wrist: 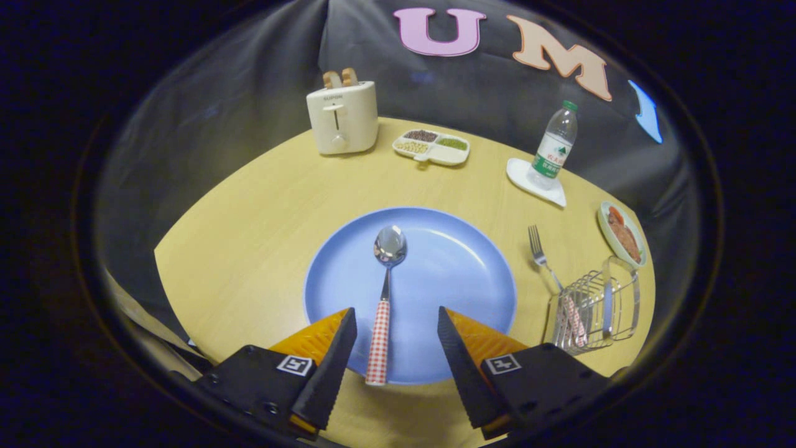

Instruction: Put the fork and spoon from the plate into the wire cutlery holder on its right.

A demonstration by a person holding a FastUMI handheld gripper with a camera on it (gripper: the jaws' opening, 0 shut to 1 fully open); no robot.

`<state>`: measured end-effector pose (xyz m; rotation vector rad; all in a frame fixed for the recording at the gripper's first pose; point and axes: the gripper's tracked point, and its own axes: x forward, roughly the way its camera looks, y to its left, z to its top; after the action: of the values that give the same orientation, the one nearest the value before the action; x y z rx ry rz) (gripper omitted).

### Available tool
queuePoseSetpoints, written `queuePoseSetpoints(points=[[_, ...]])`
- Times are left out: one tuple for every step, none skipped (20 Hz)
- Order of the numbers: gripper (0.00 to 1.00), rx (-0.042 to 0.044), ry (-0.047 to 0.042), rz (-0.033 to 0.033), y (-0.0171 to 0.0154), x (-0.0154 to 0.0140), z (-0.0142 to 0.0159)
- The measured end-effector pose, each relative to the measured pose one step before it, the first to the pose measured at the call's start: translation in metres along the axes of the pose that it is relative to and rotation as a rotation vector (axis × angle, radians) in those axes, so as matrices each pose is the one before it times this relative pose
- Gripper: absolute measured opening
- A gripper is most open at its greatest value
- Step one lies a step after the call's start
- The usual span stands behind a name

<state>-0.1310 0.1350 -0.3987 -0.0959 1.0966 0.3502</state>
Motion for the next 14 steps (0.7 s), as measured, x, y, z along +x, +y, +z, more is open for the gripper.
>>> queuePoseSetpoints(points=[[0.71, -0.00103, 0.01110, 0.00085, 0.00069, 0.00241, -0.00139], [0.65, -0.00460, 0.00674, -0.00319, 0.00055, 0.00238, -0.00071], [0.59, -0.00620, 0.00927, 0.00019, 0.00053, 0.00105, -0.00251], [0.52, -0.00581, 0.00984, 0.00373, 0.00143, 0.00047, -0.00222], [0.46, -0.00351, 0.00679, -0.00013, 0.00009, 0.00139, -0.00115], [0.40, -0.00343, 0.00461, -0.00157, -0.00056, -0.00007, -0.00100], [0.34, -0.00118, 0.00415, 0.00221, 0.00036, 0.00022, -0.00053], [0.28, 0.00187, 0.00358, -0.00596, -0.00050, -0.00149, -0.00113], [0.16, 0.00713, 0.00342, -0.00215, -0.00088, -0.00253, 0.00043], [0.15, 0.00394, 0.01011, 0.00250, -0.00201, -0.00219, -0.00013], [0.13, 0.00332, 0.00799, 0.00673, 0.00163, -0.00047, -0.00162], [0.12, -0.00234, -0.00082, 0.00350, -0.00155, -0.00275, 0.00182], [0.10, -0.00699, -0.00506, 0.00215, -0.00284, -0.00439, 0.00421], [0.10, -0.00359, -0.01495, -0.00050, -0.00380, -0.00594, 0.00508]])
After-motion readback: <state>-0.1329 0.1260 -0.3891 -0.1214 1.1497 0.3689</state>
